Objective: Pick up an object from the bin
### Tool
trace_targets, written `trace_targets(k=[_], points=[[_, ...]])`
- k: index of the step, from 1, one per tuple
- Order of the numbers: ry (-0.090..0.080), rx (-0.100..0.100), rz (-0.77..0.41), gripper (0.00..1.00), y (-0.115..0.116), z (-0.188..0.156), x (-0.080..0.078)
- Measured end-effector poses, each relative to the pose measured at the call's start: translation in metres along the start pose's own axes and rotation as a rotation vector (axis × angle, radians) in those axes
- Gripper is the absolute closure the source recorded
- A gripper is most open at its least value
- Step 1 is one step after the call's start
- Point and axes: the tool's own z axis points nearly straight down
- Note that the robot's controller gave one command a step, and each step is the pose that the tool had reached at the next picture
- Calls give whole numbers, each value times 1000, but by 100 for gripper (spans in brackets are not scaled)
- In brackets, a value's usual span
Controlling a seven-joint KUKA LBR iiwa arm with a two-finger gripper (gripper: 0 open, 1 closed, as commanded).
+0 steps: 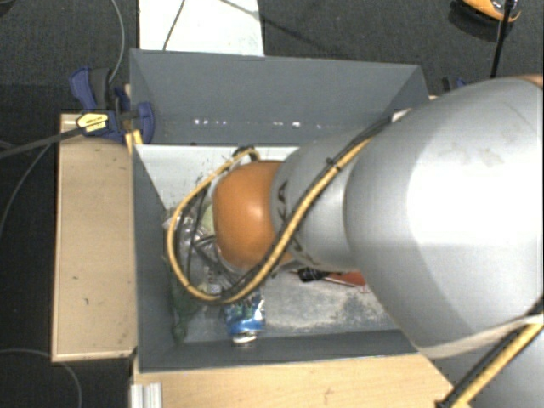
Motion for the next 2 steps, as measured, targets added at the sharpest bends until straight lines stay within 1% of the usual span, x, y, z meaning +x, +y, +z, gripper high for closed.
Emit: trace_targets(k=[1,2], points=[[4,2,-4,100,-1,-6,1],[8,4,-6,100,-1,-29,2]])
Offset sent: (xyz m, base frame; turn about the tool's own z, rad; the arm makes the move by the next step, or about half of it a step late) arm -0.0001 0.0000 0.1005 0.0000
